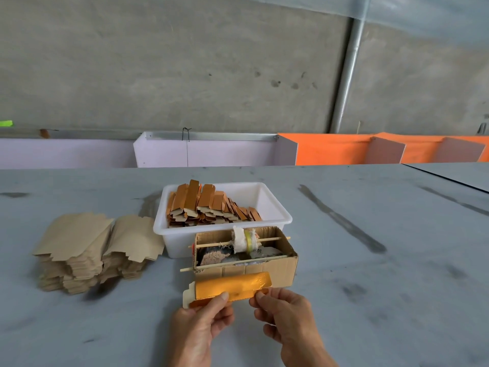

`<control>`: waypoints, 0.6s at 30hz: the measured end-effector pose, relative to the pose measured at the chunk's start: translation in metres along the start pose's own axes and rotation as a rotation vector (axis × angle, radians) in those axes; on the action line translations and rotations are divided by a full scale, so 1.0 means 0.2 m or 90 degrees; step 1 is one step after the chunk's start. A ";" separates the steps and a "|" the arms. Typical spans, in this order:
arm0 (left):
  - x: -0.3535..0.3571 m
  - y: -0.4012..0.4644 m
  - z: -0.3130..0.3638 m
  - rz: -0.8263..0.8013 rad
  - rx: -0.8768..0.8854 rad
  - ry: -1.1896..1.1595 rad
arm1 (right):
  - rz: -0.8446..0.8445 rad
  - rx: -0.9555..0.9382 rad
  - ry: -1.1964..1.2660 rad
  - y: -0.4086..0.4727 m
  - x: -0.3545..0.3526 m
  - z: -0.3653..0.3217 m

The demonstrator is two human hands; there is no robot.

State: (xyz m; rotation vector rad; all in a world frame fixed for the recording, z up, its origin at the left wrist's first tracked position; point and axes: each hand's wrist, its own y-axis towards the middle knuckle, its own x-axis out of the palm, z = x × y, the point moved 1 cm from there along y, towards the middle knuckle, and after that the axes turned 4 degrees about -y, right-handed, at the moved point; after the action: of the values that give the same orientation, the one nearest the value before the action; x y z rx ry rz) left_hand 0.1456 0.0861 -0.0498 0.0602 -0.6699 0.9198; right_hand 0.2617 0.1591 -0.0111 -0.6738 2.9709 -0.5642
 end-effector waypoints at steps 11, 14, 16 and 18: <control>0.00 0.00 0.02 0.003 0.002 0.007 | -0.001 0.009 -0.016 -0.01 0.01 -0.01; 0.00 -0.01 0.02 0.000 0.001 0.003 | 0.003 0.006 -0.027 -0.01 0.01 -0.03; 0.00 0.00 0.02 -0.004 0.003 -0.005 | 0.008 0.007 -0.036 -0.01 0.00 -0.04; 0.00 0.00 0.02 -0.004 0.004 -0.010 | 0.017 0.008 -0.047 -0.01 -0.01 -0.04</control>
State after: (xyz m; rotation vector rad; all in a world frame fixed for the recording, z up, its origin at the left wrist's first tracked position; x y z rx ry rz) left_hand 0.1440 0.0836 -0.0468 0.0744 -0.6809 0.9158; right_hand 0.2624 0.1616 -0.0023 -0.6389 2.9012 -0.5433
